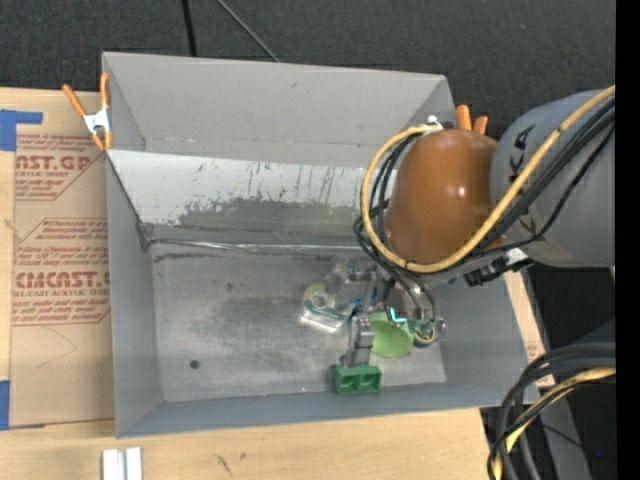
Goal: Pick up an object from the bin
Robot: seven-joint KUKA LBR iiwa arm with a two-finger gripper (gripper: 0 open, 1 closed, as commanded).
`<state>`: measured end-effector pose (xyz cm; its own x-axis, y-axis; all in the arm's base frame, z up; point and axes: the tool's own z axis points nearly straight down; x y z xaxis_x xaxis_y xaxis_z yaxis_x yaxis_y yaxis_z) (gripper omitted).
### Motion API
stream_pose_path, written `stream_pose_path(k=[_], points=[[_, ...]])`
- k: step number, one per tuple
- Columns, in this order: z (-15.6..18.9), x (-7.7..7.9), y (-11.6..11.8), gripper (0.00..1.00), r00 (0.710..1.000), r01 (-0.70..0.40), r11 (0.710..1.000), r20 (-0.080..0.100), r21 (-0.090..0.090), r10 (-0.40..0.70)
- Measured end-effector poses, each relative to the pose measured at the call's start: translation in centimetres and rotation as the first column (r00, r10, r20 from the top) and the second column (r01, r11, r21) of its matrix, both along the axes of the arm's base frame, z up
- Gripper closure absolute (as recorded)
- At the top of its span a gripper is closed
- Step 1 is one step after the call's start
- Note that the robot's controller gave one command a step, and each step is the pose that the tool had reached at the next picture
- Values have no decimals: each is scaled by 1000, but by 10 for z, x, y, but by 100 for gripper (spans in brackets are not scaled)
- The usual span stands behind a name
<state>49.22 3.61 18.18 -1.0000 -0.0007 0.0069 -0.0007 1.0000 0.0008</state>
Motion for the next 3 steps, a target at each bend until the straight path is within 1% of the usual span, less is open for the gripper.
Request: stream_pose_path(k=[1,2,3], points=[[-82,15,-110,0,997,-73,997,3,-3,73],[-77,18,-102,100,997,-81,997,14,4,81],[63,12,-105,100,994,-107,994,17,-3,107]])
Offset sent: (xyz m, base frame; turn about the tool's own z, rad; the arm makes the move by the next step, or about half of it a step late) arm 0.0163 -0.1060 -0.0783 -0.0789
